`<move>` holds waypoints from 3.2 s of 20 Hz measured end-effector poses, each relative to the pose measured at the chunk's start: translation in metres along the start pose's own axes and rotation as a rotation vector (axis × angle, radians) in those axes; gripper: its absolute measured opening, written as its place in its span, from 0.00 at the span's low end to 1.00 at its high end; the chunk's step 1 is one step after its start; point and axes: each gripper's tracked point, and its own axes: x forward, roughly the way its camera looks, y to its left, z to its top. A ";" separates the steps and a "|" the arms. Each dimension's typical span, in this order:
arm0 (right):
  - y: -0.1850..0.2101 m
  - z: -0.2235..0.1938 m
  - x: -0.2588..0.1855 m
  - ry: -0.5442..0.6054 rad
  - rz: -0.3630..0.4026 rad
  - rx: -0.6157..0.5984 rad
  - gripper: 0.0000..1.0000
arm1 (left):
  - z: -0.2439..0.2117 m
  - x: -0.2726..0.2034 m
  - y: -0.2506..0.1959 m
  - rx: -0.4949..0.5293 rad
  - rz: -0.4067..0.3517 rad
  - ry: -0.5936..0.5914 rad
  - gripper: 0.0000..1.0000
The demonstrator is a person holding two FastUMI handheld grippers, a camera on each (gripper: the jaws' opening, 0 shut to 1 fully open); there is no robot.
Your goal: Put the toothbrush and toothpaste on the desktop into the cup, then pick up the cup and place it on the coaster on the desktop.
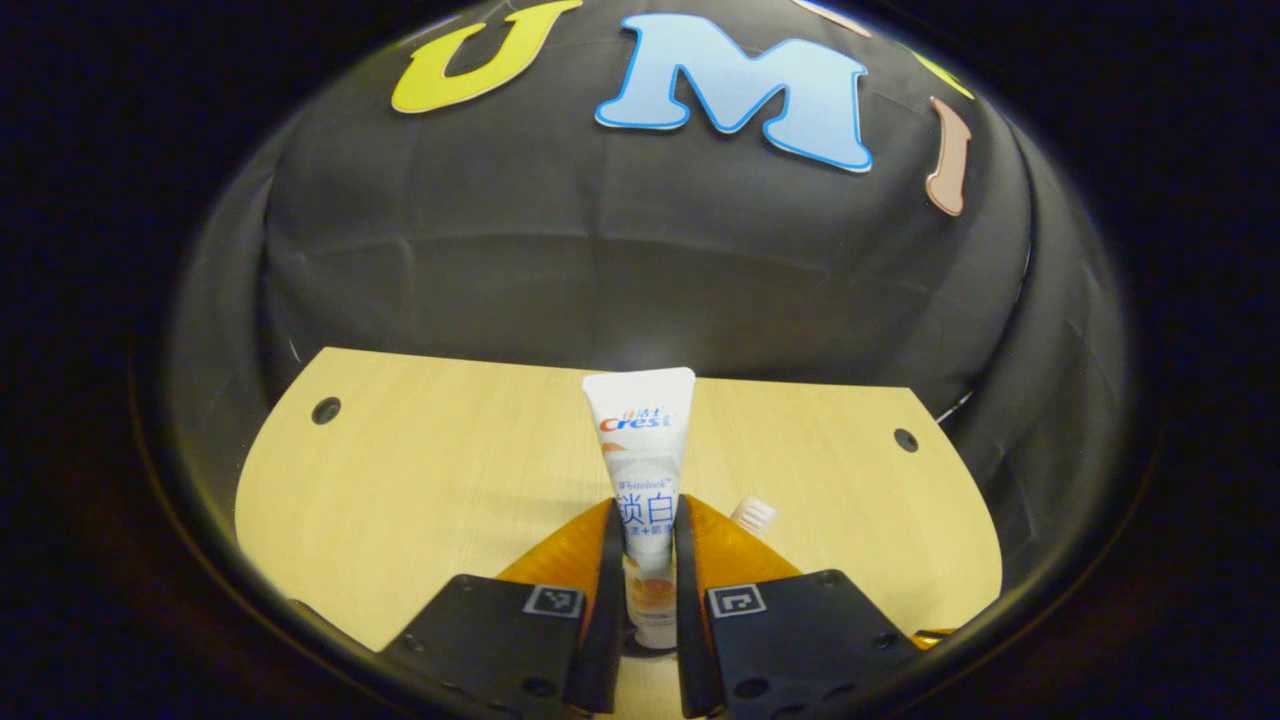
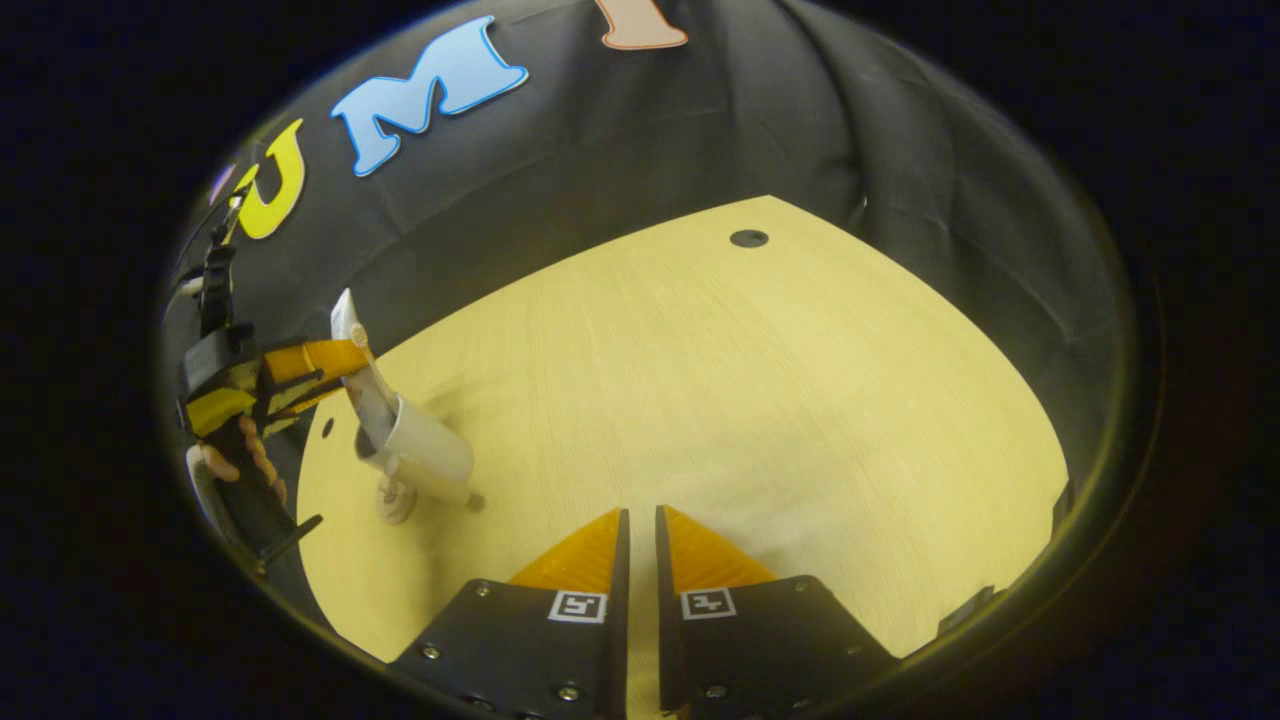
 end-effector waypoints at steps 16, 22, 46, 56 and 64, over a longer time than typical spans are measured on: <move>0.055 0.009 -0.006 0.009 0.125 -0.116 0.12 | -0.009 -0.094 -0.002 -0.010 -0.002 -0.024 0.53; 0.096 0.016 -0.004 0.019 0.185 -0.208 0.12 | -0.028 -0.122 0.027 -0.038 0.039 -0.011 0.55; 0.190 -0.005 0.060 0.223 0.276 -0.678 0.44 | -0.098 -0.173 0.128 -0.173 0.196 0.057 0.54; 0.194 -0.018 0.089 0.311 0.229 -0.763 0.45 | -0.113 -0.181 0.164 -0.217 0.247 0.079 0.53; 0.193 -0.019 0.098 0.313 0.198 -0.765 0.24 | -0.118 -0.181 0.174 -0.225 0.252 0.093 0.54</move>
